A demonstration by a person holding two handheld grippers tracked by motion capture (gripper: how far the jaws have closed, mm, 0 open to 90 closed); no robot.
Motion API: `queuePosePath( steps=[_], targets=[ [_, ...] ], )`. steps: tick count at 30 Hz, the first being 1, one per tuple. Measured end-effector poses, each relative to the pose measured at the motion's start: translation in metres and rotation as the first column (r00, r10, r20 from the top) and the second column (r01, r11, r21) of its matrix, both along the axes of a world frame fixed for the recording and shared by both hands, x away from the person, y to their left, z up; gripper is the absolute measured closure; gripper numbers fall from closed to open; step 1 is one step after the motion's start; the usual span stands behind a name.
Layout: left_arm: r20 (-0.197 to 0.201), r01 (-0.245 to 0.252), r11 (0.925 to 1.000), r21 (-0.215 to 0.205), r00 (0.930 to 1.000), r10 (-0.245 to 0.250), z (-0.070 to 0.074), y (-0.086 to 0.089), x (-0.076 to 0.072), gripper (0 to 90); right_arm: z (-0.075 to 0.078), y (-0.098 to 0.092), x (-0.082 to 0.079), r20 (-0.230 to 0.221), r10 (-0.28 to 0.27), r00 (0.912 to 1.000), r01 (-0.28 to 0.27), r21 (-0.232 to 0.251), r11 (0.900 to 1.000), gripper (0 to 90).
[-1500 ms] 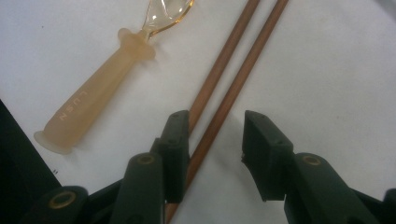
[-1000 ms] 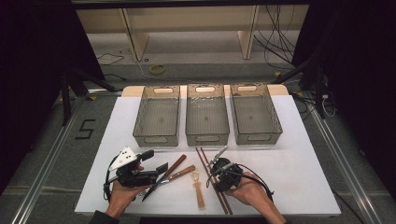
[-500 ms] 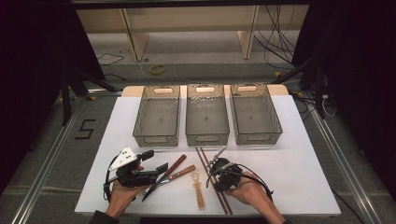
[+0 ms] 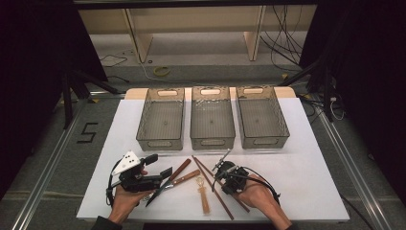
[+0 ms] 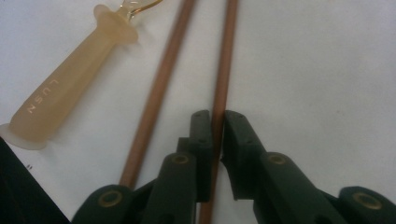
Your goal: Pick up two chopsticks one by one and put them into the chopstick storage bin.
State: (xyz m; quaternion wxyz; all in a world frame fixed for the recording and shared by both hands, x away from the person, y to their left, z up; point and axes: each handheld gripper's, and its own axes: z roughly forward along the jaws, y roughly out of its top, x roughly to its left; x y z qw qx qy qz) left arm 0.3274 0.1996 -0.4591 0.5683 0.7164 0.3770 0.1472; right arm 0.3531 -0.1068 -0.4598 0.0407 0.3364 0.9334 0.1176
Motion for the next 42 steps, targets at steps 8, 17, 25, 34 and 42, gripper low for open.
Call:
queuePosePath(
  steps=[8,17,25,34,42],
  targets=[
    [0.000,0.001,1.0000,0.000,1.0000,-0.001,0.000,0.000,0.000,18.1,0.000,-0.002,0.001,0.000,-0.013,0.9999,0.013,0.012,1.000,84.5],
    [-0.001,0.003,1.0000,0.001,1.0000,-0.003,0.000,-0.001,0.000,18.1,0.008,-0.011,0.004,0.030,0.005,0.9995,-0.006,0.044,0.999,85.0],
    [-0.014,0.051,0.9982,0.031,0.9986,-0.051,0.005,-0.005,0.004,18.0,0.029,-0.014,0.000,0.070,0.053,0.9961,-0.058,0.079,0.995,84.9],
    [0.007,0.224,0.9330,0.282,0.9719,-0.235,0.029,-0.041,0.009,18.3,0.045,-0.004,-0.011,0.102,0.149,0.9836,-0.156,0.071,0.985,85.0],
    [-0.010,0.340,0.8273,0.447,0.9268,-0.375,0.044,-0.066,0.016,20.2,0.052,0.008,-0.020,0.116,0.254,0.9603,-0.261,0.050,0.964,85.0]
  ],
)
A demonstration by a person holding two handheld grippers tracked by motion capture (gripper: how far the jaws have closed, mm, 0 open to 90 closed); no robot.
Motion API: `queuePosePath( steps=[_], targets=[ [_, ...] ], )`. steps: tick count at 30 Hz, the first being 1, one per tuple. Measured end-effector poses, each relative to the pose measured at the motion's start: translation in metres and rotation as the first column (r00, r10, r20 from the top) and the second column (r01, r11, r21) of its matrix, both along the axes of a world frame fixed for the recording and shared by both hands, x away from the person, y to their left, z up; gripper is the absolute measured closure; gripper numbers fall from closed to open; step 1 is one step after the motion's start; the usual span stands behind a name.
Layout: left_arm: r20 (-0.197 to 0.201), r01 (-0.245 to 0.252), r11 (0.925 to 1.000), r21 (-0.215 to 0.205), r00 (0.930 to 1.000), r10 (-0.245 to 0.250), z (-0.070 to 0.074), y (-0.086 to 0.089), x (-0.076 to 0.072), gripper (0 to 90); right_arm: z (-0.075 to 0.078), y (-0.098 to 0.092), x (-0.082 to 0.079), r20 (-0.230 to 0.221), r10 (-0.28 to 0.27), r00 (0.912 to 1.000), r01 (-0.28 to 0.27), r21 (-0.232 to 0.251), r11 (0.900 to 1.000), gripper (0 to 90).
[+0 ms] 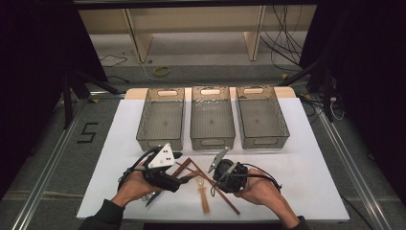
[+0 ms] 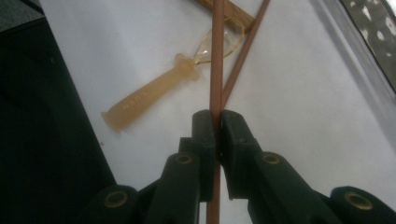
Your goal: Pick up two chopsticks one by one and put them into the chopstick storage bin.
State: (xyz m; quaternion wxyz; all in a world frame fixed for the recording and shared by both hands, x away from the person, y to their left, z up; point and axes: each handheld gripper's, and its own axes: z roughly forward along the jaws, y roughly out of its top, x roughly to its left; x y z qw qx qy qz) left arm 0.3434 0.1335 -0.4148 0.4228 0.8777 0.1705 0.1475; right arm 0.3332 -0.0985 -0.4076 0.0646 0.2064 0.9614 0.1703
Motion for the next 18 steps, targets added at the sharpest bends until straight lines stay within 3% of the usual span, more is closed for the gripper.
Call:
queuePosePath(
  steps=[5,10,12,18],
  targets=[
    [-0.022,0.074,0.9929,0.093,0.9971,-0.072,-0.001,-0.009,0.000,20.8,0.004,0.004,-0.004,0.012,0.036,0.9993,-0.036,0.001,0.999,85.0],
    [-0.038,0.128,0.9746,0.184,0.9917,-0.123,-0.005,-0.021,-0.002,24.4,0.008,0.006,-0.008,0.020,0.074,0.9971,-0.074,-0.006,0.997,85.0],
    [-0.039,0.146,0.9613,0.234,0.9893,-0.140,-0.007,-0.025,-0.002,26.8,0.008,0.007,-0.011,0.019,0.075,0.9970,-0.075,-0.002,0.997,85.0],
    [-0.054,0.193,0.9452,0.263,0.9811,-0.185,-0.009,-0.031,-0.005,40.9,0.009,0.011,-0.015,0.030,0.127,0.9915,-0.127,-0.008,0.992,85.0]
  ],
)
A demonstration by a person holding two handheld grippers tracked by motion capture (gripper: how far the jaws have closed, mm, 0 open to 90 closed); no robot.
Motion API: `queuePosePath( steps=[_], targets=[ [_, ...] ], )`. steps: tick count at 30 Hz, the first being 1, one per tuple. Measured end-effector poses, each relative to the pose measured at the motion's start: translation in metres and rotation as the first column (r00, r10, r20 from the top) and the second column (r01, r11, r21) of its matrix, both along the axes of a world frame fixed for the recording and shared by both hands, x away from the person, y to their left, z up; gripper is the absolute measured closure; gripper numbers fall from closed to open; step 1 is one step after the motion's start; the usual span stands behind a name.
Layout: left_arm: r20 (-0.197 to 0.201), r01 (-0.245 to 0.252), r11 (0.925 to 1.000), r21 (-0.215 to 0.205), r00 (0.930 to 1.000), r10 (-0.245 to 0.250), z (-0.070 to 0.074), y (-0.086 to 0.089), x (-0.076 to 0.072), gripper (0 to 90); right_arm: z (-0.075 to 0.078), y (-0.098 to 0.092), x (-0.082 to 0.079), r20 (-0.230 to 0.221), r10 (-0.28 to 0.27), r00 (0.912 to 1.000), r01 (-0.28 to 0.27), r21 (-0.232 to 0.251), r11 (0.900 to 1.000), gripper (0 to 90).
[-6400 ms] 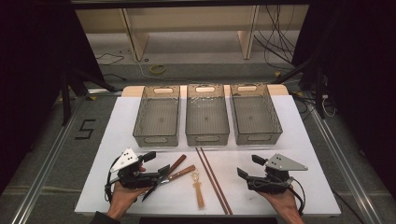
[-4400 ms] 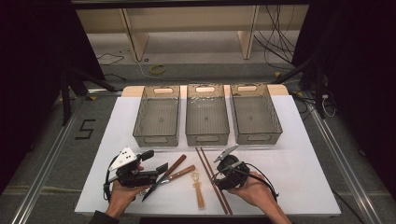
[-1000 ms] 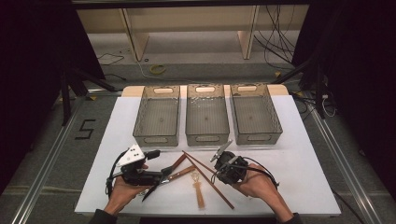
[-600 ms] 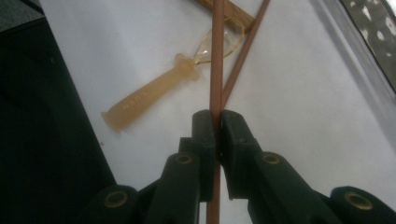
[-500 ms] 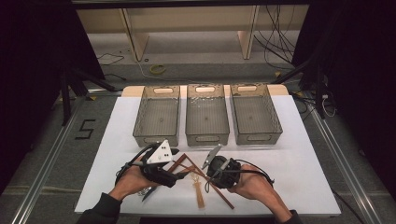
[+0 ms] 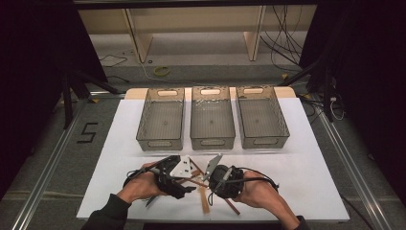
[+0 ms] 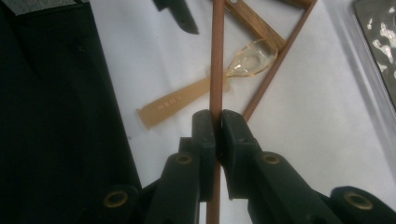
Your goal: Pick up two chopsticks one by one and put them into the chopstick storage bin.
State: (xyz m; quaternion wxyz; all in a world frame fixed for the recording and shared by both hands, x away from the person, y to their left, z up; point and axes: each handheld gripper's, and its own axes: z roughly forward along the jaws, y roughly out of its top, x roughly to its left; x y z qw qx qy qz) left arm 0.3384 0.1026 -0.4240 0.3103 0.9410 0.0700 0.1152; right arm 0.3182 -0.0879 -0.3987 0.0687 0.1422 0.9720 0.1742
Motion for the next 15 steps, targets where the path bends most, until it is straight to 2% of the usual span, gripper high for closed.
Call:
queuePosePath(
  steps=[2,6,9,10,15],
  targets=[
    [0.003,0.019,0.9998,0.008,0.9998,-0.019,0.0004,0.0000,-0.0004,44.5,-0.0001,0.0007,-0.0009,0.000,0.018,0.9998,-0.018,-0.001,1.000,85.0],
    [0.011,0.054,0.9984,0.019,0.9985,-0.054,-0.0009,-0.0005,-0.0032,51.0,0.0002,0.0019,-0.0028,-0.006,0.018,0.9998,-0.018,0.000,1.000,85.0],
    [-0.001,0.079,0.9966,0.020,0.9968,-0.079,-0.0022,-0.0011,-0.0046,57.3,0.0004,0.0018,-0.0034,0.004,0.043,0.9991,-0.043,0.007,0.999,85.0],
    [-0.005,0.088,0.9959,0.020,0.9961,-0.088,-0.0022,-0.0015,-0.0050,61.7,0.0014,0.0017,-0.0040,0.000,0.054,0.9985,-0.054,-0.005,0.999,85.0],
    [-0.016,0.116,0.9926,0.037,0.9932,-0.116,-0.0033,-0.0049,-0.0076,68.3,0.0006,0.0019,-0.0045,0.003,0.068,0.9977,-0.068,-0.011,0.998,85.0]
  ],
)
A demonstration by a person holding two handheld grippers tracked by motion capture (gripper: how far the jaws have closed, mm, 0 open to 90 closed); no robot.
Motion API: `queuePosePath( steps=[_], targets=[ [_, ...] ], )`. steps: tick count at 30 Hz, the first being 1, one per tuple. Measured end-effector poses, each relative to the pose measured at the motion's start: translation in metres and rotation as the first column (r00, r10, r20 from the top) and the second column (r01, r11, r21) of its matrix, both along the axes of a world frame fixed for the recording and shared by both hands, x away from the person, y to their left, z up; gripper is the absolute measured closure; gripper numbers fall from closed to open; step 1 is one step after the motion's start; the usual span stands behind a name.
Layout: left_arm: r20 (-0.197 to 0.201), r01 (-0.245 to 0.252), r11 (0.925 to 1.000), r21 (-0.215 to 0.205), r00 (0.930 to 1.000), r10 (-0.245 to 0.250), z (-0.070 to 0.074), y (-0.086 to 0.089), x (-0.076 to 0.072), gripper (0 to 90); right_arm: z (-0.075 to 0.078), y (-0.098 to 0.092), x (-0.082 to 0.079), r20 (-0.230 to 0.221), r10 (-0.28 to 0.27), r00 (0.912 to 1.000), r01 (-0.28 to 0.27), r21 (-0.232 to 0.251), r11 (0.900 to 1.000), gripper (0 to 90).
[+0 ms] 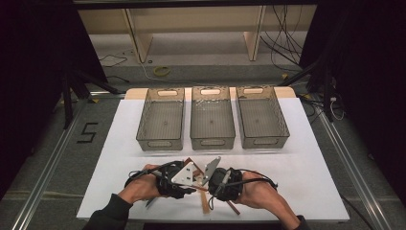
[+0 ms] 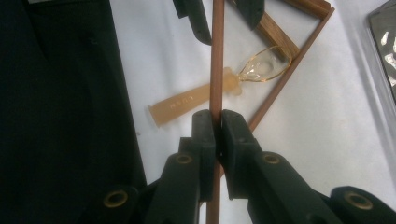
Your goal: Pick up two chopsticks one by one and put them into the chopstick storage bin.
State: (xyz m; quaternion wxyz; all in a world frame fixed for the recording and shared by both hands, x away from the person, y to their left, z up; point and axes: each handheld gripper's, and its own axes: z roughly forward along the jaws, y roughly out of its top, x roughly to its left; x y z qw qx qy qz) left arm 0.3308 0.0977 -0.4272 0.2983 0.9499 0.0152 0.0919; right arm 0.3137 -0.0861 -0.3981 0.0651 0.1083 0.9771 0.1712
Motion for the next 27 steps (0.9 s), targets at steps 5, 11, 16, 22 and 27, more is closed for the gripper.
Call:
queuePosePath(
  steps=[5,11,16,22,27],
  targets=[
    [-0.002,0.025,0.9996,0.012,0.9997,-0.025,-0.001,0.000,-0.001,75.4,-0.001,0.000,0.000,0.000,0.019,0.9998,-0.019,0.001,1.000,84.9],
    [-0.020,0.083,0.9963,0.023,0.9964,-0.083,-0.003,0.000,-0.002,80.5,-0.002,-0.002,0.000,0.005,0.062,0.9981,-0.062,-0.005,0.998,84.6],
    [-0.020,0.100,0.9948,0.019,0.9948,-0.100,-0.004,0.000,-0.004,83.6,-0.002,-0.005,0.003,0.015,0.071,0.9974,-0.071,-0.003,0.997,82.6],
    [-0.017,0.051,0.9986,0.016,0.9986,-0.050,-0.005,0.005,0.001,83.9,0.006,-0.012,0.010,0.018,-0.024,0.9995,0.023,0.061,0.998,66.2],
    [-0.012,-0.047,0.9989,-0.010,0.9988,0.047,-0.005,0.013,0.010,83.9,0.018,-0.021,0.013,0.011,-0.117,0.9931,0.114,0.158,0.981,50.3]
  ],
)
